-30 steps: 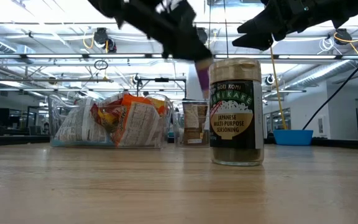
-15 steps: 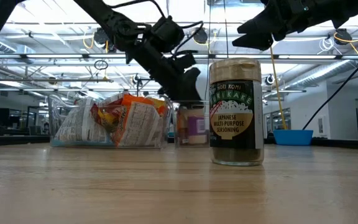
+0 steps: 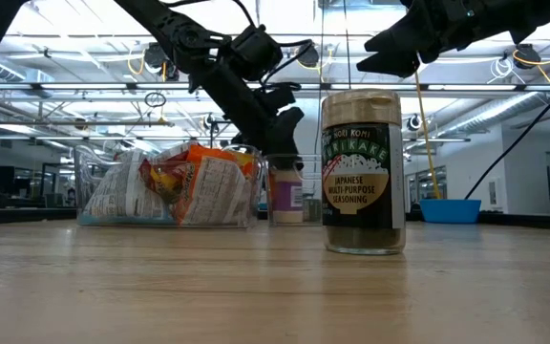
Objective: Pick & Place Food Item
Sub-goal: Put the purple seasoning bottle into the right transparent bin, then put the orange seasoning bottle into the right transparent bin
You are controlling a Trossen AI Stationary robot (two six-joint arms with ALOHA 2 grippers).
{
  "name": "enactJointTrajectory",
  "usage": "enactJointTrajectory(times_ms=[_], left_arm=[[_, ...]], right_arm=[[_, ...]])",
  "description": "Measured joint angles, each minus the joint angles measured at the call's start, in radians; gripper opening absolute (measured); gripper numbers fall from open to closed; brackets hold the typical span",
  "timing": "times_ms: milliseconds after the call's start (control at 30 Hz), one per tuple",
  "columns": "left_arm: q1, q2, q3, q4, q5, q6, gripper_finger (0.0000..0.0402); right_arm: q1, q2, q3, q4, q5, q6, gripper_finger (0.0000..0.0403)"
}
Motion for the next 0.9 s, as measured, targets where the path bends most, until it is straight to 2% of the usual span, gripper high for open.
enactJointTrajectory(times_ms=[67, 233, 300, 433, 567, 700, 900], left_arm=[[-0.002, 0.000, 0.000, -0.003, 0.000, -0.003, 0.0223], [-0.015, -0.006, -0.003, -0.011, 0.002, 0.000, 0.0362], [-0.020, -0.021, -0.003, -0.021, 0.002, 0.002, 0.0384], [-0.033, -0.058, -0.004, -0.047, 0.007, 0.003, 0.0348], [-0.044, -0.109, -0.004, -0.048, 0.005, 0.005, 0.0307], [-0.054, -0.150, -0.004, -0.053, 0.005, 0.006, 0.0282], [-0.068, -0.174, -0.004, -0.053, 0.004, 0.005, 0.0265]], right_arm=[[0.000, 0.000, 0.000, -0.001, 0.000, 0.000, 0.0331], [0.000, 0.000, 0.000, -0.030, -0.001, 0.000, 0.0331], [0.000, 0.000, 0.000, -0.042, -0.004, 0.003, 0.0331], [0.008, 0.000, 0.000, -0.083, -0.006, 0.003, 0.0331], [0.069, -0.002, 0.000, -0.100, -0.008, -0.008, 0.0331], [0.173, -0.009, 0.000, -0.124, -0.006, 0.013, 0.0331], [0.383, -0.019, 0.002, -0.200, -0.004, 0.146, 0.0331]])
